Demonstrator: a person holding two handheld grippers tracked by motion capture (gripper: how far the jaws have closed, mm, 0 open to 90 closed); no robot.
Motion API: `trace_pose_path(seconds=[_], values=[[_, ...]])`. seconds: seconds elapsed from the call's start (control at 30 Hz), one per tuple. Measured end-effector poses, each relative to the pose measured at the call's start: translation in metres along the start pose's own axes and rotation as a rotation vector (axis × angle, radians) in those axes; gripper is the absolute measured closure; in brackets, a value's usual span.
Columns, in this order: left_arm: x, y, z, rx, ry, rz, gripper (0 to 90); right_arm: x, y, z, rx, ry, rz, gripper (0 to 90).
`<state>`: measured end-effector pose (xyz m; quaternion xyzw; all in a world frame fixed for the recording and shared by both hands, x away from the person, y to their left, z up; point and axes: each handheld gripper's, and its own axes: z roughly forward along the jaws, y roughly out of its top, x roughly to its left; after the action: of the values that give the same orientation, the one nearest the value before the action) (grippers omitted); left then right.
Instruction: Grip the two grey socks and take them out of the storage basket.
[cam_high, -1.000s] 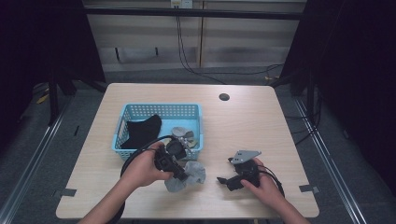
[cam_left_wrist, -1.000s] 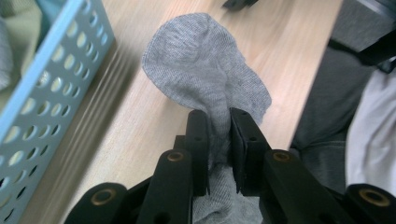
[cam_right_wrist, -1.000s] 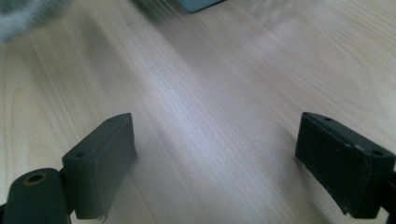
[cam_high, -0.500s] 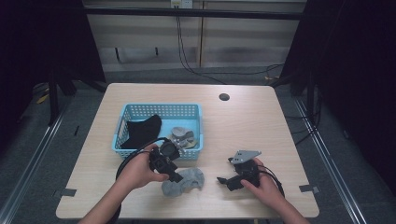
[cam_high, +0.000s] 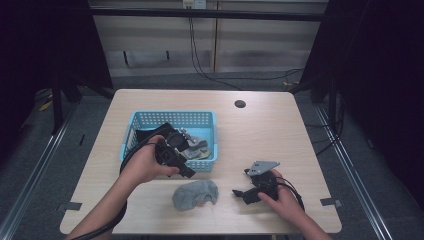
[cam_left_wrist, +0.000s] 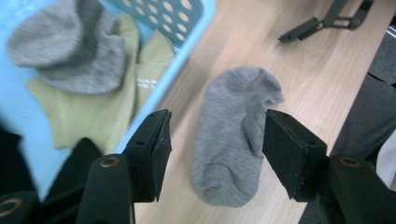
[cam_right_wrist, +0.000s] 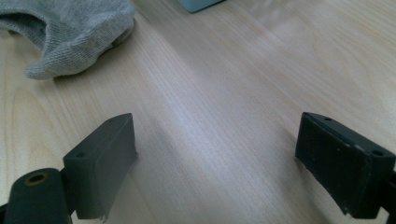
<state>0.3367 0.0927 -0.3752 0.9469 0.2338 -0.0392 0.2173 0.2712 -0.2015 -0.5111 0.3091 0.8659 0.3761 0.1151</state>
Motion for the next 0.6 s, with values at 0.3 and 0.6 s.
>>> trace_pose_path(seconds=[0.3, 0.6], values=[[0.027, 0.019, -0.002, 0.0, 0.062, -0.025, 35.7, 0.0, 0.0, 0.0, -0.002, -0.003, -0.002, 11.8], [0.058, 0.027, 0.012, -0.036, 0.107, -0.081, 28.2, 0.0, 0.0, 0.0, -0.002, -0.002, -0.002, 11.8]])
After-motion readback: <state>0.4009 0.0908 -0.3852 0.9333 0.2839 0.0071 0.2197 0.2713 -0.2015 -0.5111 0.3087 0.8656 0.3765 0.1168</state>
